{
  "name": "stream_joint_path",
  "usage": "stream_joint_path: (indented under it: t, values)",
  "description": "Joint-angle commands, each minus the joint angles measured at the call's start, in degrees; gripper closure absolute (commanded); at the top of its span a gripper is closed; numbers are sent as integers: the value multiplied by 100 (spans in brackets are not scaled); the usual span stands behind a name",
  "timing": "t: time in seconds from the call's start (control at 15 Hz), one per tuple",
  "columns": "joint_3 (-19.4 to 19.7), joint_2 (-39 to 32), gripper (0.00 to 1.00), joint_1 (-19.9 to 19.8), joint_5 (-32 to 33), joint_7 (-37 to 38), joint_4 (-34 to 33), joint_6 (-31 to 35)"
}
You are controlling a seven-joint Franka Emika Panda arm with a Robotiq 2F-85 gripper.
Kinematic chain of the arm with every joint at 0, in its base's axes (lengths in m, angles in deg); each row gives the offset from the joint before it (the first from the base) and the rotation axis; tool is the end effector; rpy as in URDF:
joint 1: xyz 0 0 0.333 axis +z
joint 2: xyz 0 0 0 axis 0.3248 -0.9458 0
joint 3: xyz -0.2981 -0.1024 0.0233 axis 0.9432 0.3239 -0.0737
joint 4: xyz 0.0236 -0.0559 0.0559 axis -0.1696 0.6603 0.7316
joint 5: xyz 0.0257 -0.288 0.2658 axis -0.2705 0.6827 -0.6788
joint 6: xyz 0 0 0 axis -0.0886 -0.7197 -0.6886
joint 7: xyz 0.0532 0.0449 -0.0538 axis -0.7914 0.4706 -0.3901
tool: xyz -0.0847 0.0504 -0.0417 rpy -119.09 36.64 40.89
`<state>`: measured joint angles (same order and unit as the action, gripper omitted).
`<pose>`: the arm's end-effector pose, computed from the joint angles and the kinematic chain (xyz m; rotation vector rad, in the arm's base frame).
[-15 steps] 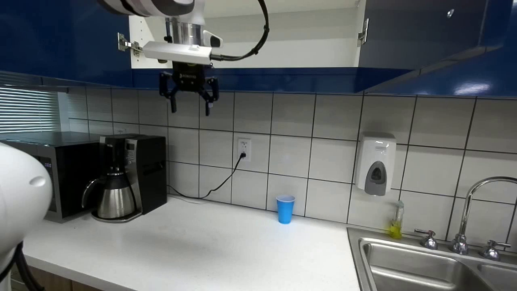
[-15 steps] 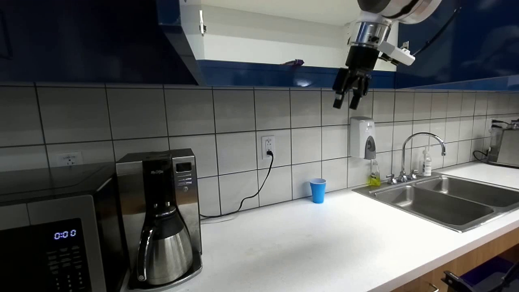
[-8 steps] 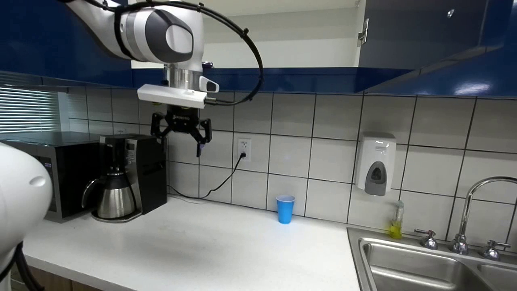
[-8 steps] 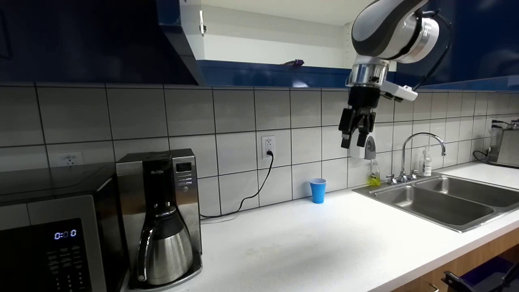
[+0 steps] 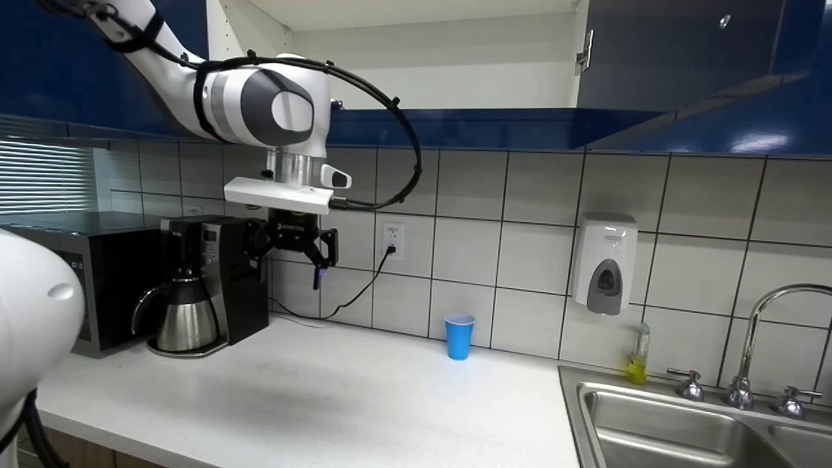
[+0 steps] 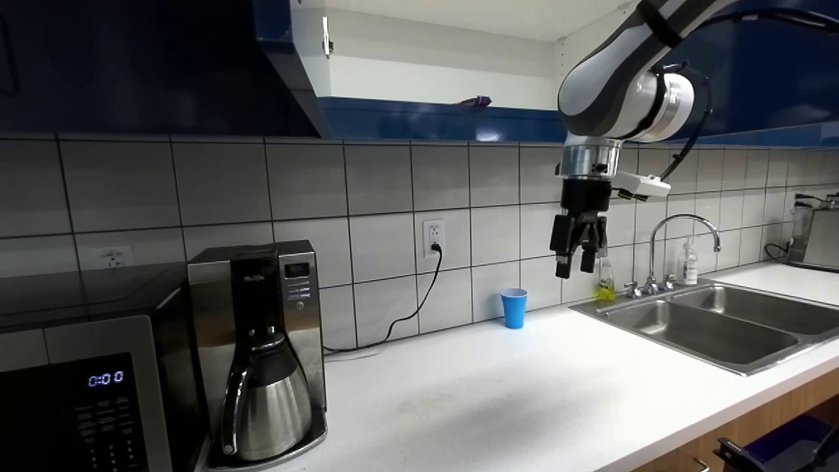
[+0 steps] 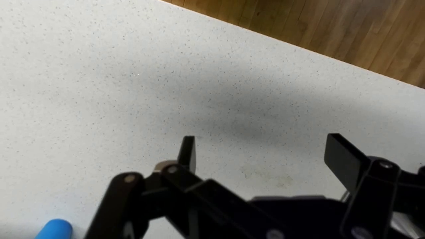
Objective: Put the packet in the top cabinet
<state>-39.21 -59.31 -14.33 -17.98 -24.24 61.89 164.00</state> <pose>0.3887 -0.0199 0.3987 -3.0023 -0.5652 -0.0975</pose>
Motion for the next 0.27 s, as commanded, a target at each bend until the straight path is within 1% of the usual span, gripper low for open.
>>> stream_joint_path:
  t: [0.0,0.2]
  values:
    - [-34,20,0,-33,-18,-11,-8,-13]
    - [-33,35,0,-32,-17,-11,-9,-13]
